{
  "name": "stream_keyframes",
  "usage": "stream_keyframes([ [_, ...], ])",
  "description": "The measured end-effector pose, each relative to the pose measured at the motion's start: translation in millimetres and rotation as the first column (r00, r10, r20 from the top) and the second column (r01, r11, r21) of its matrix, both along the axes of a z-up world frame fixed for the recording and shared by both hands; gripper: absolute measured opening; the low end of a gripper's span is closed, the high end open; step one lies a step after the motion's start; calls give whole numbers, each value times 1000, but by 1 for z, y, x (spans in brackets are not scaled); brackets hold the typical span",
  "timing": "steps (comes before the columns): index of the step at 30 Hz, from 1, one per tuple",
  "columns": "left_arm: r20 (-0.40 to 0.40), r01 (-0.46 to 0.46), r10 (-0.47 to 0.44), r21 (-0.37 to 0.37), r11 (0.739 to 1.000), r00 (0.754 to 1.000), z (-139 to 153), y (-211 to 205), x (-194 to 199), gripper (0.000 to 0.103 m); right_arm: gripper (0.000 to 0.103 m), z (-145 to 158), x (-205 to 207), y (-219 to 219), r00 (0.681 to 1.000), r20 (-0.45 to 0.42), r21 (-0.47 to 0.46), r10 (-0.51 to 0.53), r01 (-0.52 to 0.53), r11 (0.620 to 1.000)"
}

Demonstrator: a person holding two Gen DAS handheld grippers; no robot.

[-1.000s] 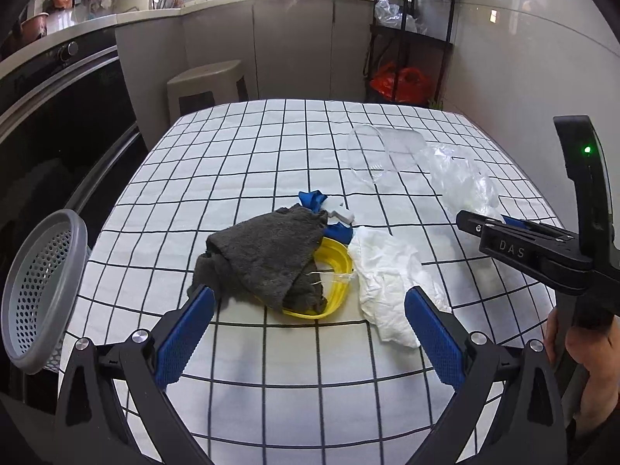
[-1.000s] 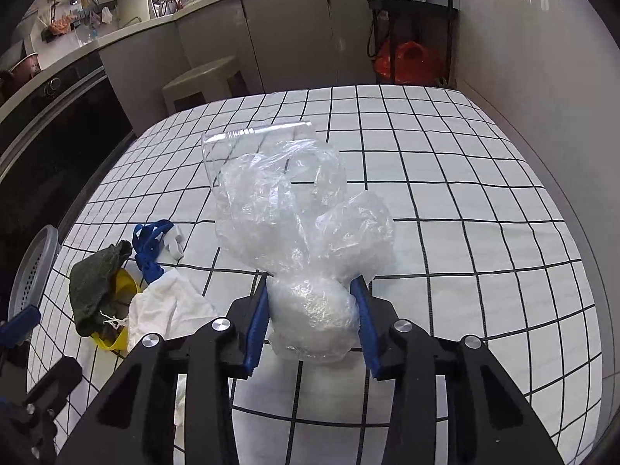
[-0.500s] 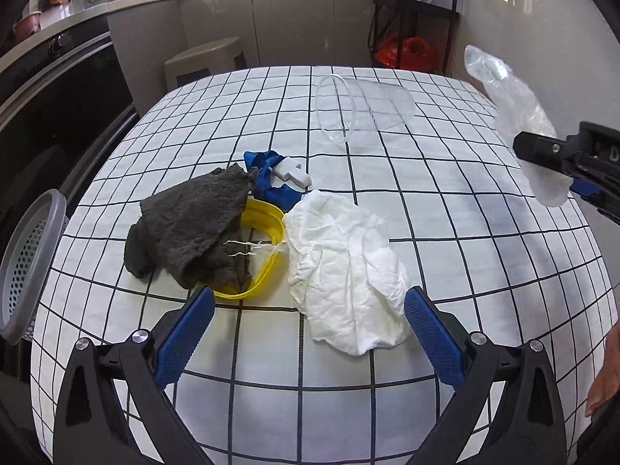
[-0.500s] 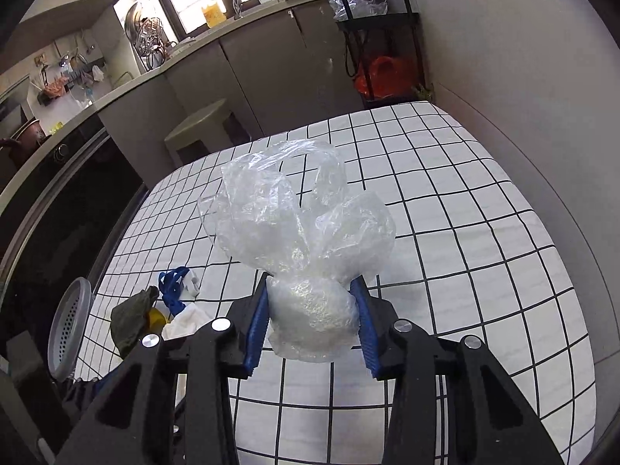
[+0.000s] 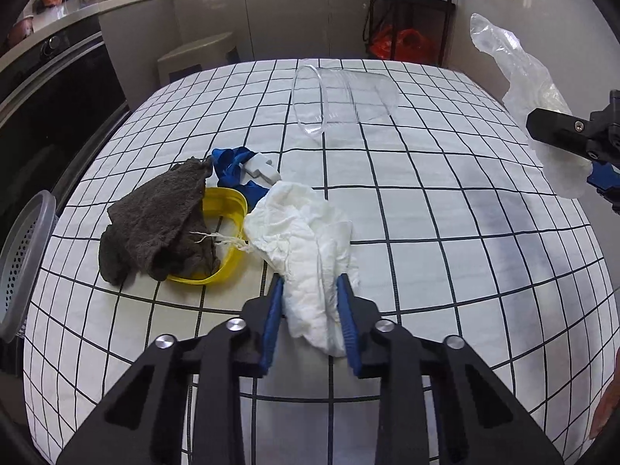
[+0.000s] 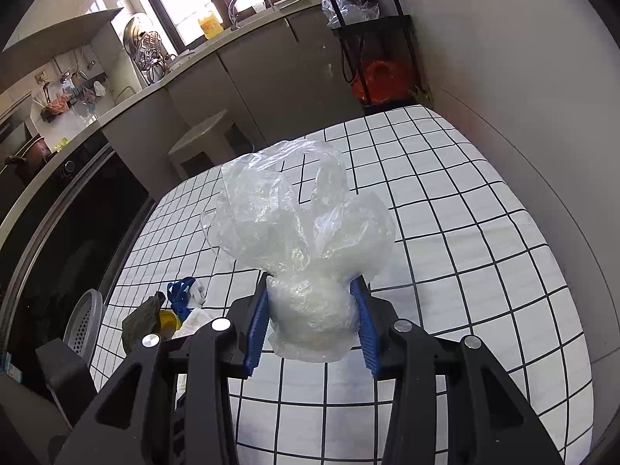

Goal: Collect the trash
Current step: 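Grasp the white tissue with the left tool, then carry the tissue and plastic bag to the grey basket and open both tools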

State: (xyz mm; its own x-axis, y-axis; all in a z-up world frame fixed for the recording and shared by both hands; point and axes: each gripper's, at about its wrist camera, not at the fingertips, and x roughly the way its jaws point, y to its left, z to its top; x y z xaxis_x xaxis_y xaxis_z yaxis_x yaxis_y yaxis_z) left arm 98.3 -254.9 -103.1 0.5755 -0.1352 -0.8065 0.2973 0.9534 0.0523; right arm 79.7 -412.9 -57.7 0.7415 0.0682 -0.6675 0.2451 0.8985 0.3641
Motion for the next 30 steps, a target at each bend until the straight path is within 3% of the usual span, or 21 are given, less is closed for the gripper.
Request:
stream_keyframes([
  [5, 5, 7, -7, -33, 999, 1000, 9, 8, -4, 16, 39, 1, 0, 3, 1000, 4, -1, 7, -7, 1000],
  [15, 95, 2, 4, -70, 998, 995, 56, 49, -19, 16, 39, 2, -3, 17, 998, 25, 27, 51, -52, 998],
  [30, 220, -109, 113, -30, 994, 969, 108, 192, -16, 16, 39, -4, -11, 104, 985, 9, -4, 171, -171, 985],
])
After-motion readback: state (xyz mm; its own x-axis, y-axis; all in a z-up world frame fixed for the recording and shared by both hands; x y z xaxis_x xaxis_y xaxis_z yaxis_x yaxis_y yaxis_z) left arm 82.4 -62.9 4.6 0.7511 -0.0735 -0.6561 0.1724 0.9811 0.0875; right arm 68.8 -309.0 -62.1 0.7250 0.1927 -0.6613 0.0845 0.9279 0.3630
